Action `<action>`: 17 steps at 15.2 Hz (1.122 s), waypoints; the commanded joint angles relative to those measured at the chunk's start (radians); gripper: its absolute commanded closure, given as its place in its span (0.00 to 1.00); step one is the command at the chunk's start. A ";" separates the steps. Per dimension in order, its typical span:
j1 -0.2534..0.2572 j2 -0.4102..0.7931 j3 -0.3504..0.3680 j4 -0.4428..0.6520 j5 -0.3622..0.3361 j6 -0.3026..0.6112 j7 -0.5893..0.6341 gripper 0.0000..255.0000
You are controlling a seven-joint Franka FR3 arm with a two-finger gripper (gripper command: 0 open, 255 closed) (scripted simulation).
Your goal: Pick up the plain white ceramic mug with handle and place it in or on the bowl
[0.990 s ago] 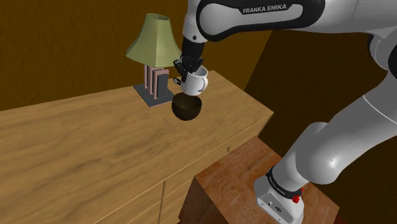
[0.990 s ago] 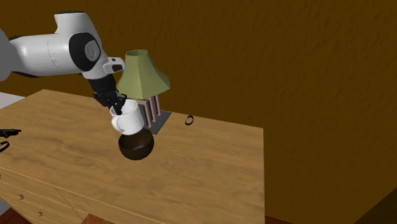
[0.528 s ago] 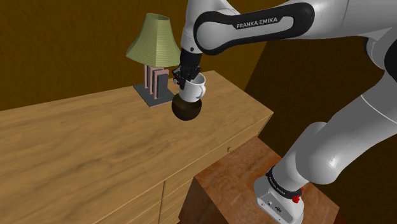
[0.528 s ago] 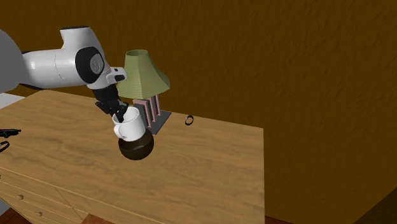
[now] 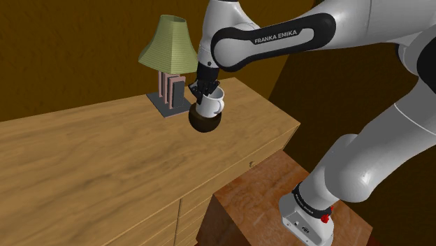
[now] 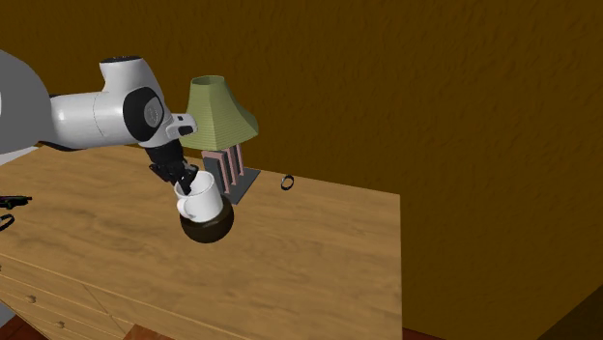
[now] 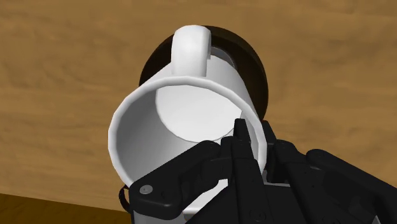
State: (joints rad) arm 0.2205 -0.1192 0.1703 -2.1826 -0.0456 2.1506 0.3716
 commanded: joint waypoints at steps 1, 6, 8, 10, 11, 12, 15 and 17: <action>0.000 0.000 0.000 -0.001 0.000 0.001 0.000 1.00; 0.000 0.000 0.000 -0.001 0.000 0.001 0.000 0.00; 0.000 0.000 0.000 -0.001 0.000 0.001 0.000 0.00; 0.000 0.000 0.000 -0.001 0.000 0.001 0.000 0.00; 0.001 -0.015 0.000 0.018 0.004 -0.032 -0.002 0.00; 0.002 -0.028 0.000 0.038 0.007 -0.065 -0.005 0.00; 0.003 -0.047 0.000 0.078 0.012 -0.124 -0.008 0.00; 0.003 -0.047 0.000 0.078 0.012 -0.124 -0.008 0.00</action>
State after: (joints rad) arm 0.2229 -0.1663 0.1696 -2.1066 -0.0341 2.0299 0.3630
